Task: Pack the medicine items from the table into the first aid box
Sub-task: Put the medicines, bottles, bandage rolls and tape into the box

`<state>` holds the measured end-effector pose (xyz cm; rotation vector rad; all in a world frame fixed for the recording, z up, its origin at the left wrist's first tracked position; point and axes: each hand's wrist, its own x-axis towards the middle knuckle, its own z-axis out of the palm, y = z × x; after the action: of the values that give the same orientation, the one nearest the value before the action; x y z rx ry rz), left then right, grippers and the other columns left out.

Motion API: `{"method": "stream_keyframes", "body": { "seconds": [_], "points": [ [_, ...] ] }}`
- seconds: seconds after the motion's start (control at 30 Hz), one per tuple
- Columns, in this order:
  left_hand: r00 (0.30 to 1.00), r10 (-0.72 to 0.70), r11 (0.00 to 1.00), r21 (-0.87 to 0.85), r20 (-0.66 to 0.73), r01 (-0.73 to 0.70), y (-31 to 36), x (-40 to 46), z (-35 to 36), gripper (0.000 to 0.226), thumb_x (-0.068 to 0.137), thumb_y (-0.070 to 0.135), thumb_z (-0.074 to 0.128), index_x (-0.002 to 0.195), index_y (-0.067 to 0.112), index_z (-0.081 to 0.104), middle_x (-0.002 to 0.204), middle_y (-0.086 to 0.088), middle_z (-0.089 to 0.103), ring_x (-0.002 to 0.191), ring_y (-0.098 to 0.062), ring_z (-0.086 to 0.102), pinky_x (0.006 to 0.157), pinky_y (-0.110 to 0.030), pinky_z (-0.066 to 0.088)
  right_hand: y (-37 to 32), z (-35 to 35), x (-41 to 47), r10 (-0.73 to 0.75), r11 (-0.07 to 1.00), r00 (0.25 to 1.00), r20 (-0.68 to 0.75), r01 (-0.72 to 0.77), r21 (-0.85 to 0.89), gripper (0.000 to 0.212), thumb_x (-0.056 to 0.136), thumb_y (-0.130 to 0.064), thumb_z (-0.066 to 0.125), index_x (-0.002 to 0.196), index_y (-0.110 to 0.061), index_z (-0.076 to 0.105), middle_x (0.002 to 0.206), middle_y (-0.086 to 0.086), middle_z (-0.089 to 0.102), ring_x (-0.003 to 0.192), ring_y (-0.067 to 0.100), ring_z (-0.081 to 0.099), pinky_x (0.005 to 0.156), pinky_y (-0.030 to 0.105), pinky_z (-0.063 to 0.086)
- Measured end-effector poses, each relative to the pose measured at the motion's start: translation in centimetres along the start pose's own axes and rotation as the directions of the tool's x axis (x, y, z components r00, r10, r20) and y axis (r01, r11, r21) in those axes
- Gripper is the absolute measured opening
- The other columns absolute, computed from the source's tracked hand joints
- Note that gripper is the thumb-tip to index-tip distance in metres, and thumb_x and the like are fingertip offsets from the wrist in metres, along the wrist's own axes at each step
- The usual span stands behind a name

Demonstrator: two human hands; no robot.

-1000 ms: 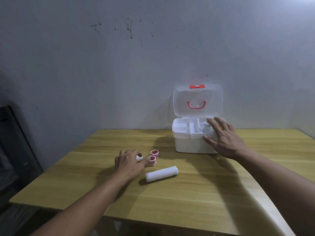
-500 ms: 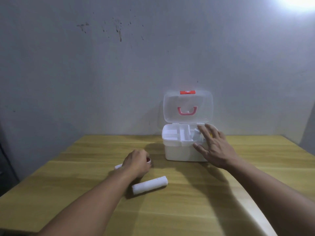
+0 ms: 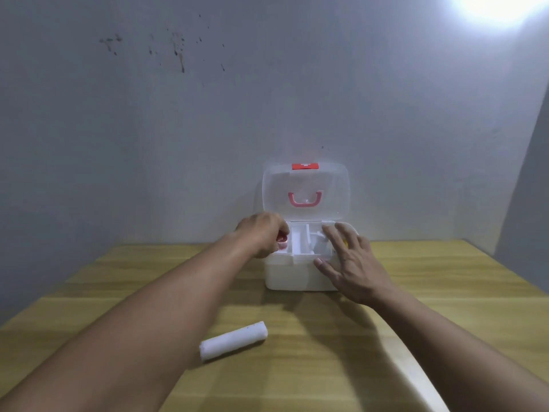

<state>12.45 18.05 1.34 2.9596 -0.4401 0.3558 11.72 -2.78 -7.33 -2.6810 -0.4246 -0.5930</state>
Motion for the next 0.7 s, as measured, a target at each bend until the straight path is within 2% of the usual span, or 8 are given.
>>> {"method": "stream_keyframes", "body": {
  "seconds": [0.07, 0.17, 0.27, 0.37, 0.43, 0.53, 0.6, 0.7],
  "points": [
    [0.998, 0.016, 1.000, 0.011, 0.069, -0.017, 0.0, 0.9, 0.7, 0.008, 0.084, 0.018, 0.069, 0.089, 0.024, 0.069, 0.106, -0.002, 0.069, 0.077, -0.016, 0.056, 0.063, -0.026, 0.042, 0.0, 0.0, 0.0, -0.001, 1.000, 1.000, -0.007, 0.001, 0.008, 0.072, 0.084, -0.071, 0.031, 0.145, -0.041, 0.010, 0.157, -0.006, 0.008, 0.140, 0.026, 0.012, 0.111, 0.044, 0.028],
    [0.993, 0.024, 0.994, -0.110, 0.116, -0.012, -0.2, 1.7, 1.5, 0.038, 0.086, 0.006, 0.065, 0.122, 0.017, 0.063, 0.121, -0.003, 0.065, 0.074, -0.002, 0.056, 0.056, -0.009, 0.038, 0.0, -0.1, -0.1, -0.002, 1.000, 1.000, -0.009, 0.002, 0.022, 0.071, 0.084, -0.070, 0.032, 0.145, -0.041, 0.010, 0.156, -0.006, 0.009, 0.139, 0.026, 0.013, 0.110, 0.044, 0.030],
    [0.989, 0.002, 0.983, -0.180, 0.145, 0.025, -0.7, 1.9, 1.3, 0.049, 0.085, 0.011, 0.067, 0.132, 0.015, 0.054, 0.132, -0.006, 0.060, 0.106, -0.019, 0.062, 0.082, -0.021, 0.046, -0.1, -0.2, -0.2, -0.007, 0.999, 1.000, -0.015, 0.007, 0.034, 0.070, 0.085, -0.069, 0.034, 0.145, -0.040, 0.012, 0.156, -0.007, 0.011, 0.138, 0.026, 0.016, 0.108, 0.044, 0.035],
    [0.981, -0.027, 0.953, -0.292, 0.192, 0.084, -1.4, 1.7, 0.8, 0.055, 0.082, 0.009, 0.070, 0.134, 0.013, 0.052, 0.141, -0.005, 0.053, 0.121, -0.022, 0.056, 0.102, -0.035, 0.045, -0.1, -0.3, -0.1, -0.008, 0.999, 1.000, -0.014, 0.009, 0.037, 0.070, 0.086, -0.067, 0.036, 0.146, -0.039, 0.014, 0.156, -0.006, 0.011, 0.139, 0.026, 0.015, 0.109, 0.043, 0.032],
    [0.987, -0.048, 0.948, -0.305, 0.150, 0.093, -1.8, 1.6, 0.7, 0.050, 0.080, -0.001, 0.068, 0.128, 0.005, 0.056, 0.137, -0.011, 0.056, 0.119, -0.022, 0.058, 0.100, -0.034, 0.047, -0.1, -0.3, 0.0, -0.009, 0.999, 1.000, -0.014, 0.010, 0.042, 0.069, 0.086, -0.066, 0.036, 0.146, -0.040, 0.014, 0.156, -0.006, 0.011, 0.139, 0.026, 0.015, 0.109, 0.043, 0.032],
    [0.996, -0.086, 0.964, -0.250, 0.028, 0.090, -2.1, 1.2, 1.2, 0.018, 0.075, -0.004, 0.070, 0.093, 0.002, 0.071, 0.108, -0.017, 0.071, 0.094, -0.016, 0.069, 0.083, -0.029, 0.055, -0.1, -0.2, 0.0, -0.003, 0.999, 1.000, -0.015, 0.004, 0.035, 0.069, 0.085, -0.068, 0.036, 0.145, -0.041, 0.013, 0.156, -0.006, 0.011, 0.138, 0.027, 0.016, 0.108, 0.044, 0.033],
    [0.992, -0.126, 0.962, -0.247, -0.030, 0.115, -2.1, 1.0, 1.6, 0.020, 0.072, 0.000, 0.075, 0.091, 0.004, 0.073, 0.094, -0.010, 0.075, 0.086, -0.017, 0.070, 0.082, -0.033, 0.057, -0.1, -0.2, 0.1, 0.000, 1.000, 1.000, -0.016, 0.001, 0.031, 0.070, 0.085, -0.068, 0.036, 0.145, -0.041, 0.013, 0.156, -0.006, 0.011, 0.138, 0.027, 0.016, 0.108, 0.044, 0.034],
    [0.981, -0.169, 0.956, -0.259, -0.100, 0.139, -2.1, 0.7, 1.9, 0.017, 0.066, 0.013, 0.083, 0.082, 0.012, 0.076, 0.089, -0.007, 0.074, 0.083, -0.020, 0.068, 0.075, -0.031, 0.056, 0.0, -0.1, 0.1, 0.001, 1.000, 1.000, -0.010, -0.001, 0.021, 0.071, 0.085, -0.069, 0.035, 0.145, -0.042, 0.010, 0.156, -0.008, 0.009, 0.139, 0.026, 0.015, 0.107, 0.045, 0.035]
  ]
}}
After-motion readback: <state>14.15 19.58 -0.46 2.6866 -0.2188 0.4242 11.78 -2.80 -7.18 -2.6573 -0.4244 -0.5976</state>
